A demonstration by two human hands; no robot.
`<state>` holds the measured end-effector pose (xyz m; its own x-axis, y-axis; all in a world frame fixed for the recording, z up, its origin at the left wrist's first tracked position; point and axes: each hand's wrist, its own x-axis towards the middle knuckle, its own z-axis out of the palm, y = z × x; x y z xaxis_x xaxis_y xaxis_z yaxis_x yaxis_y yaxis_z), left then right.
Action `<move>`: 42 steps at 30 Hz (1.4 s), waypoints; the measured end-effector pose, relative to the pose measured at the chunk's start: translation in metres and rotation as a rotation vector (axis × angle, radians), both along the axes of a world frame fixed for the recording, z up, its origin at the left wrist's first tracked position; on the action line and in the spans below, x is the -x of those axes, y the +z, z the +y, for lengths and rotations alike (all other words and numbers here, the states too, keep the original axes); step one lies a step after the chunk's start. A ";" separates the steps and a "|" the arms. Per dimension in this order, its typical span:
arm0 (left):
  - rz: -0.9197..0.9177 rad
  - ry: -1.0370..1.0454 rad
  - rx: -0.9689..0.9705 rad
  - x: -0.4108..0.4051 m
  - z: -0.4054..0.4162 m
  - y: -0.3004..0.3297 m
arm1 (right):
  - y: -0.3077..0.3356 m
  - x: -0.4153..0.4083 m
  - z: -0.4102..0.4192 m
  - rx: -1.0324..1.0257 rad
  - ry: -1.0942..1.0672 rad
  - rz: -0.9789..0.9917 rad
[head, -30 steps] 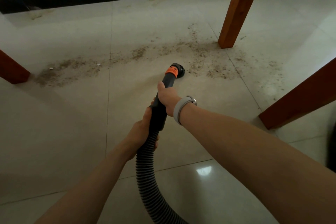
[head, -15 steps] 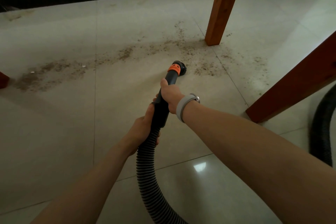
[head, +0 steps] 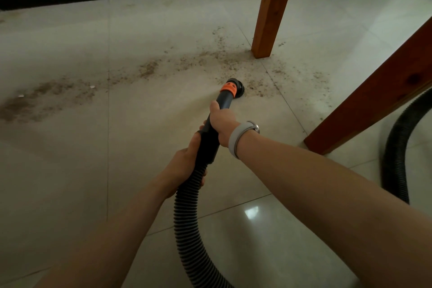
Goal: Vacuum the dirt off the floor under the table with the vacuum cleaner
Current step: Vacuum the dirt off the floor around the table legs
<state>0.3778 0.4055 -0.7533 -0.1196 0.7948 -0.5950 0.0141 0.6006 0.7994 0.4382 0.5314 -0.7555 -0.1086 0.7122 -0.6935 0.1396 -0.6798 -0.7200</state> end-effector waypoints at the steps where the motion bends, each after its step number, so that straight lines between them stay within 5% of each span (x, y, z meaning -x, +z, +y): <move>1: -0.006 -0.008 0.000 -0.002 0.001 0.000 | 0.000 -0.003 0.001 0.004 -0.010 -0.004; 33: 0.118 -0.230 -0.042 -0.044 0.042 0.005 | 0.014 -0.072 0.018 -0.004 -0.190 -0.052; 42: 0.171 -0.146 -0.026 -0.026 0.053 0.014 | 0.026 -0.051 0.023 -0.111 -0.122 -0.135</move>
<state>0.4040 0.4583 -0.7388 -0.0994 0.8258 -0.5551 0.2360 0.5615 0.7931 0.4888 0.5543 -0.7290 0.0718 0.7874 -0.6122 0.1619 -0.6148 -0.7719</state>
